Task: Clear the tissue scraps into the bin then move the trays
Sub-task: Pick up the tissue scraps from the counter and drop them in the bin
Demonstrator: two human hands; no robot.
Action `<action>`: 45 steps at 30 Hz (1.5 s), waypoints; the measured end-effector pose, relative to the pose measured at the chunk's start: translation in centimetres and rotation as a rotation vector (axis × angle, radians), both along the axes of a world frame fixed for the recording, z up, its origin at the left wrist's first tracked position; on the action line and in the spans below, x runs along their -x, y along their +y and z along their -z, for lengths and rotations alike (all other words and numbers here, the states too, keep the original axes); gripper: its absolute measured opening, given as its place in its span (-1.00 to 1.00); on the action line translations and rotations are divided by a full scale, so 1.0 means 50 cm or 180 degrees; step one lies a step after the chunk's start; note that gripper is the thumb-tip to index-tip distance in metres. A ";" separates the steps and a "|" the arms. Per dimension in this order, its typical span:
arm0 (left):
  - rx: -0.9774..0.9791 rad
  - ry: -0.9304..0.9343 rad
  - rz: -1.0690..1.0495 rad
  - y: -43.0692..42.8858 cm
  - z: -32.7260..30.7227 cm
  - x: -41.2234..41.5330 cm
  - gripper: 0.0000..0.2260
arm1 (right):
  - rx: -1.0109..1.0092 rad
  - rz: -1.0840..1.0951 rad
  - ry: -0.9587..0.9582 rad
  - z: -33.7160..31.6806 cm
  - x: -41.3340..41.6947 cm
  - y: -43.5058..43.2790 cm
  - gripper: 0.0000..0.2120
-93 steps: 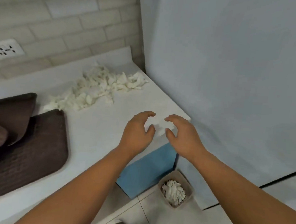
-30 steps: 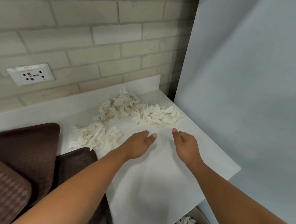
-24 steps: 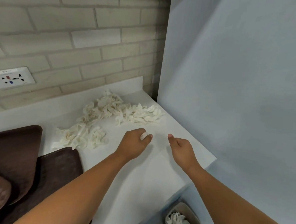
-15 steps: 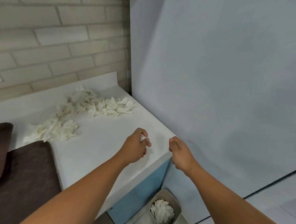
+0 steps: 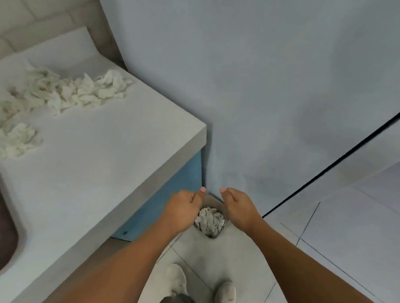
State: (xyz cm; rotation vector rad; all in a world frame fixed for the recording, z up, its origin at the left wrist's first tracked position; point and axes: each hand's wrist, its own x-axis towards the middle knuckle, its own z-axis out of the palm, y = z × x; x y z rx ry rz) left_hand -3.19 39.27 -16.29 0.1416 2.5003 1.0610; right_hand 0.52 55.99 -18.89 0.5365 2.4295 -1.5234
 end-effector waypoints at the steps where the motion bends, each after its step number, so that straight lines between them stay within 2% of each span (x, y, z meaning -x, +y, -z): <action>1: 0.0037 -0.0096 0.0028 0.003 0.033 -0.001 -0.45 | -0.0111 -0.0037 -0.0074 0.030 -0.005 0.000 -0.66; 8: 0.0318 -0.0466 0.0129 0.034 0.327 0.025 -0.49 | -0.0428 0.0084 -0.0575 0.299 0.002 0.038 -0.65; 12: 0.0496 -0.0917 0.0166 0.038 0.510 0.054 -0.50 | -0.0559 0.0117 -0.0797 0.474 0.015 0.063 -0.60; 15: 0.0546 -0.1212 0.0170 0.038 0.643 0.072 -0.61 | -0.0237 0.0375 -0.0881 0.588 0.026 0.071 -0.58; 19: 0.0701 -0.1417 0.0517 0.048 0.793 0.101 -0.82 | 0.0425 0.0810 -0.0902 0.714 0.028 0.058 -0.67; 20: 0.0802 -0.1381 0.0650 0.052 0.825 0.109 -0.84 | 0.0469 0.0847 -0.0893 0.742 0.025 0.054 -0.68; 23: 0.1085 -0.1223 0.0910 0.065 0.909 0.134 -0.74 | 0.0526 0.0801 -0.0893 0.805 0.019 0.052 -0.72; 24: 0.1101 -0.1140 0.0957 0.070 0.932 0.141 -0.71 | 0.0542 0.0767 -0.0918 0.822 0.020 0.053 -0.75; 28: 0.1237 -0.0792 0.0803 0.095 1.016 0.182 -0.68 | 0.0164 0.0367 -0.0920 0.892 0.015 0.068 -0.66; 32: 0.1365 -0.0755 0.0647 0.106 1.073 0.204 -0.58 | 0.0097 0.0599 -0.0778 0.928 0.013 0.077 -0.75; 36: 0.1345 -0.0557 0.0718 0.113 1.083 0.203 -0.54 | 0.0021 0.0701 -0.0756 0.934 0.023 0.075 -0.84; 45: 0.0787 -0.0474 0.0549 0.069 1.052 0.170 -0.62 | -0.0464 0.0597 -0.0510 0.958 0.132 0.027 -0.76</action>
